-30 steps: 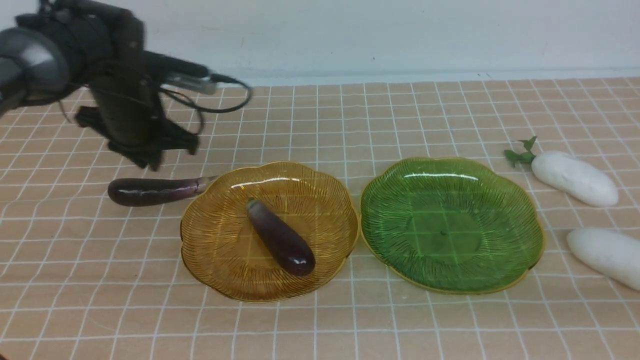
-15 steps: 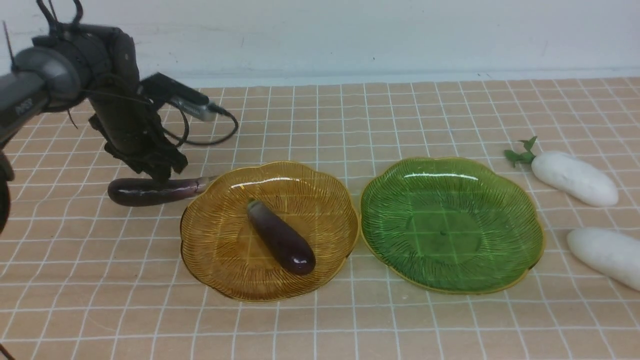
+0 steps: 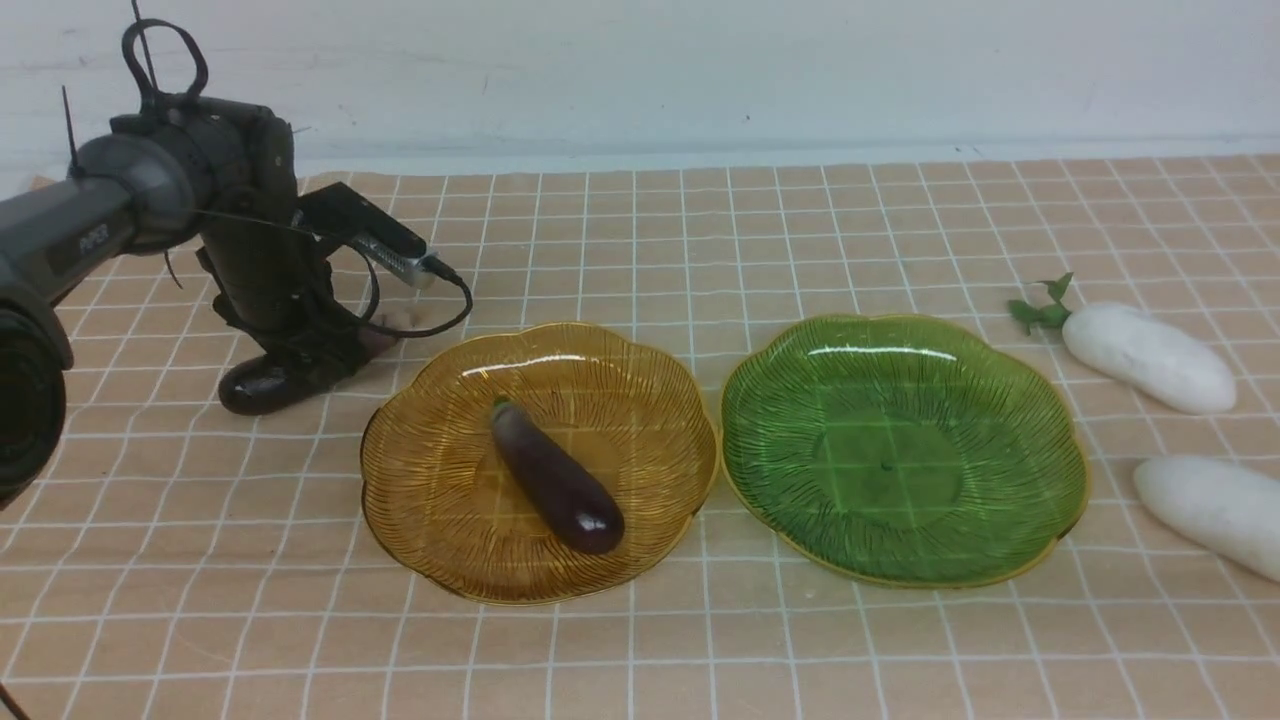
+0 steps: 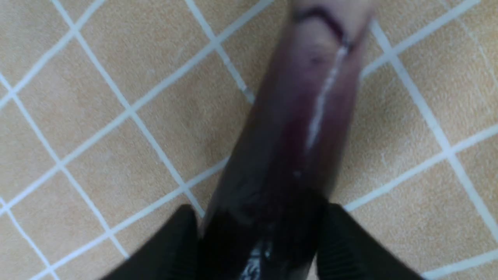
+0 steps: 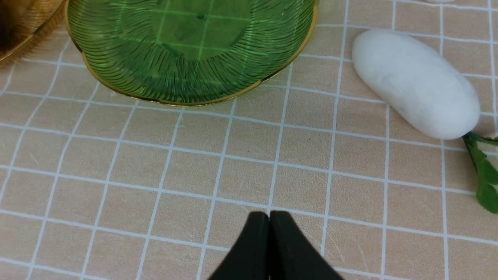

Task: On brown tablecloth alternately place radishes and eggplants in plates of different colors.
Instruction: 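Pick up the eggplant and place it in the yellow plate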

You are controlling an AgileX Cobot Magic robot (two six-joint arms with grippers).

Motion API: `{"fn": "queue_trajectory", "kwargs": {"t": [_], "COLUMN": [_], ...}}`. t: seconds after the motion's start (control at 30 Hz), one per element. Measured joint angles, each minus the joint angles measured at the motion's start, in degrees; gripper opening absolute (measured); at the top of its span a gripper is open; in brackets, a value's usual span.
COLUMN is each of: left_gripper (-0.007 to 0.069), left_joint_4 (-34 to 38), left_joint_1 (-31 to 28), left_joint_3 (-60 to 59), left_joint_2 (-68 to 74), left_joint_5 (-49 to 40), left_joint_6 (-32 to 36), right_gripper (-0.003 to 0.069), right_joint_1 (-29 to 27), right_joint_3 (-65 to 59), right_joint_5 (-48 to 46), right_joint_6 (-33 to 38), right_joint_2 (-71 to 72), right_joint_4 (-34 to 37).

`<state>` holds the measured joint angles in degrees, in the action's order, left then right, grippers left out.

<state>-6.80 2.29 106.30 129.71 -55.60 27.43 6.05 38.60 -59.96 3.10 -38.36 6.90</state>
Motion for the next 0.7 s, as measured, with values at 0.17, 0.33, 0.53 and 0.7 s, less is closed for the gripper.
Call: {"fn": "queue_trajectory", "kwargs": {"t": [0.17,0.33,0.53,0.7], "left_gripper": [0.0230,0.0227,0.0227,0.0227], "left_joint_4": [-1.68,-0.84,7.42,19.79], "left_joint_1": [0.13,0.24,0.23,1.04], "left_joint_3": [0.79,6.47,6.89,0.14], "left_joint_2": [0.05,-2.40,-9.66,-14.70], "left_joint_5": [-2.04,-12.92,-13.71,-14.57], "left_joint_6": [-2.46,-5.76,-9.74,-13.47], "right_gripper": [-0.0011,-0.0011,-0.0011,-0.0011], "right_joint_1": [0.00,0.00,0.00,0.00], "right_joint_3": [0.00,0.00,0.00,0.00], "right_joint_5": [0.31,0.31,0.31,0.31], "right_joint_6": [0.00,0.00,-0.49,-1.05], "right_joint_2": [0.00,0.00,0.00,0.00], "right_joint_4": [0.00,0.00,0.24,0.40]}}
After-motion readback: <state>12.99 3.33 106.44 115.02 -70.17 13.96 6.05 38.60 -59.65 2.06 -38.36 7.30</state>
